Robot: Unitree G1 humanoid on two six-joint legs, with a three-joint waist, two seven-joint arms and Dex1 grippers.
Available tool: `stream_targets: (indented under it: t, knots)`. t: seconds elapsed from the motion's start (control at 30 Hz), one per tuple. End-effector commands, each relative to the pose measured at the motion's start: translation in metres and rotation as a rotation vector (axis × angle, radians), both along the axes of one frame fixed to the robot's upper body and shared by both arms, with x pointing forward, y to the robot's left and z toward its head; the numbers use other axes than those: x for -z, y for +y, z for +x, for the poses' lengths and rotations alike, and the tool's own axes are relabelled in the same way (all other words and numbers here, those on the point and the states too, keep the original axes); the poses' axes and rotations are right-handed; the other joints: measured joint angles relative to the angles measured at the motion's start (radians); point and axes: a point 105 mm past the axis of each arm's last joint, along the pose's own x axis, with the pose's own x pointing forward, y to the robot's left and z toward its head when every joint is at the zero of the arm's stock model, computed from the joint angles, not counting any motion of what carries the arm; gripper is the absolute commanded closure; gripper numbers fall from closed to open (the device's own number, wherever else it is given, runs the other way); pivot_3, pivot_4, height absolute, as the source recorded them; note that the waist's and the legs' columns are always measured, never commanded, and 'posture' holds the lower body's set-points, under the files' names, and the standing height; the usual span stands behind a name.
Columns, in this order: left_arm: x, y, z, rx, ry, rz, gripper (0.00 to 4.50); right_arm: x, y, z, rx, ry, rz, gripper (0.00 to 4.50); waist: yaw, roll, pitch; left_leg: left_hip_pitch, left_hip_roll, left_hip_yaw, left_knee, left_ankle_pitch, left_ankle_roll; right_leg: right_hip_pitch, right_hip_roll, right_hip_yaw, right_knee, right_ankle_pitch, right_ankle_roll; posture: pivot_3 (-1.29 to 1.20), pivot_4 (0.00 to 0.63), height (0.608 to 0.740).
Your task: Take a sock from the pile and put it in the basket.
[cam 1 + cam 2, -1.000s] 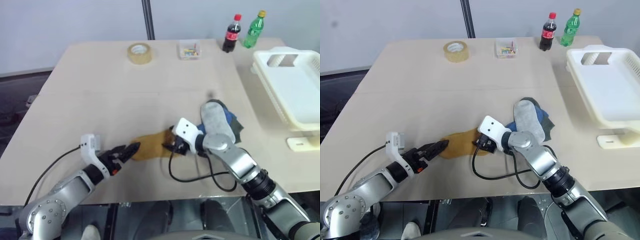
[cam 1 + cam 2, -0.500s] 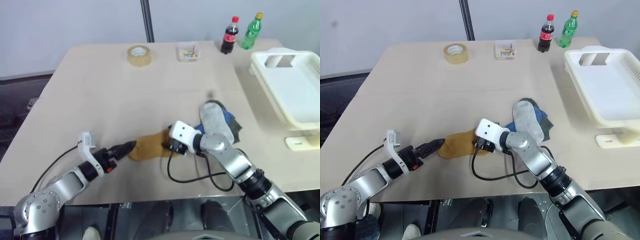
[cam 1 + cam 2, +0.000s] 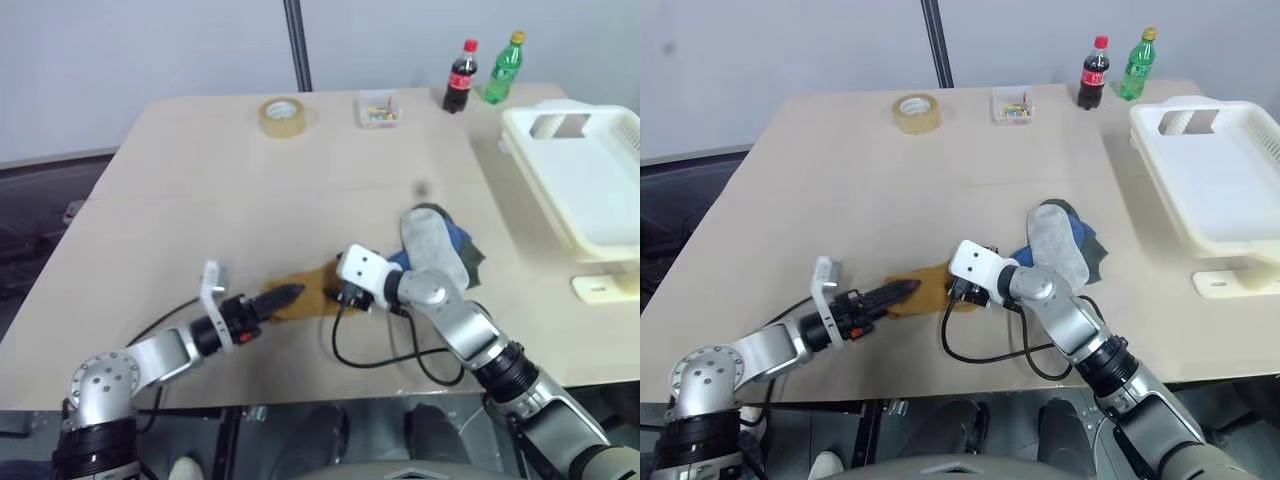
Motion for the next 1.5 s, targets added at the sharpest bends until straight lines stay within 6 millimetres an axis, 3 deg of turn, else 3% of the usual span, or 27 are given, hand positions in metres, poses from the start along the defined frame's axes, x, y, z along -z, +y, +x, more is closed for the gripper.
stream_targets:
  t: [0.03,0.23,0.43,0.63,0.93,1.17,1.5]
  knots:
    - [-0.005,-0.008,-0.004,0.06,-0.002,-0.035,0.05,-0.005,-0.001,0.004,0.019,-0.022,0.012,1.03,0.0,0.0,0.0,0.0,0.0,0.0,0.0,0.0,0.0,0.0,0.0,0.0,0.0,0.0,0.0,0.0,0.15,0.74]
    - [-0.019,0.004,0.015,-0.055,-0.074,-0.08,0.05,-0.004,0.0,0.004,0.031,-0.019,0.02,1.03,0.002,-0.001,0.001,0.0,0.0,0.0,0.0,0.0,0.0,0.0,0.0,0.0,0.0,0.0,0.0,0.0,0.15,0.74]
    - [-0.028,0.011,0.013,-0.077,-0.142,-0.061,0.05,-0.003,-0.003,0.004,0.041,-0.018,0.019,1.03,0.001,-0.001,0.001,-0.001,0.0,0.0,-0.001,0.0,0.0,-0.001,0.0,0.0,-0.001,0.0,0.0,0.0,0.15,0.74]
    - [-0.033,0.019,0.024,-0.167,-0.218,-0.052,0.05,-0.003,-0.001,0.003,0.036,-0.02,0.016,1.03,0.003,-0.002,0.001,-0.001,0.0,0.0,-0.001,0.0,0.0,-0.001,0.0,0.0,-0.001,0.0,0.0,0.0,0.15,0.74]
    - [-0.021,0.007,0.038,-0.175,-0.217,-0.046,0.05,-0.002,-0.003,0.003,0.034,-0.025,0.005,1.03,0.004,-0.002,0.002,-0.001,0.0,0.0,-0.001,0.0,0.0,-0.001,0.0,0.0,-0.001,0.0,0.0,0.0,0.15,0.74]
    - [-0.015,0.023,0.06,-0.286,-0.212,-0.028,0.05,-0.002,-0.004,0.004,0.039,-0.034,-0.004,1.03,0.004,-0.002,0.002,-0.001,0.0,0.0,-0.001,0.0,0.0,-0.001,0.0,0.0,-0.001,0.0,0.0,0.0,0.15,0.74]
    - [-0.012,0.028,0.056,-0.288,-0.177,-0.043,0.05,-0.002,-0.005,0.005,0.046,-0.034,-0.002,1.03,0.003,-0.003,0.002,-0.001,0.0,0.0,-0.001,0.0,0.0,-0.001,0.0,0.0,-0.001,0.0,0.0,0.0,0.15,0.74]
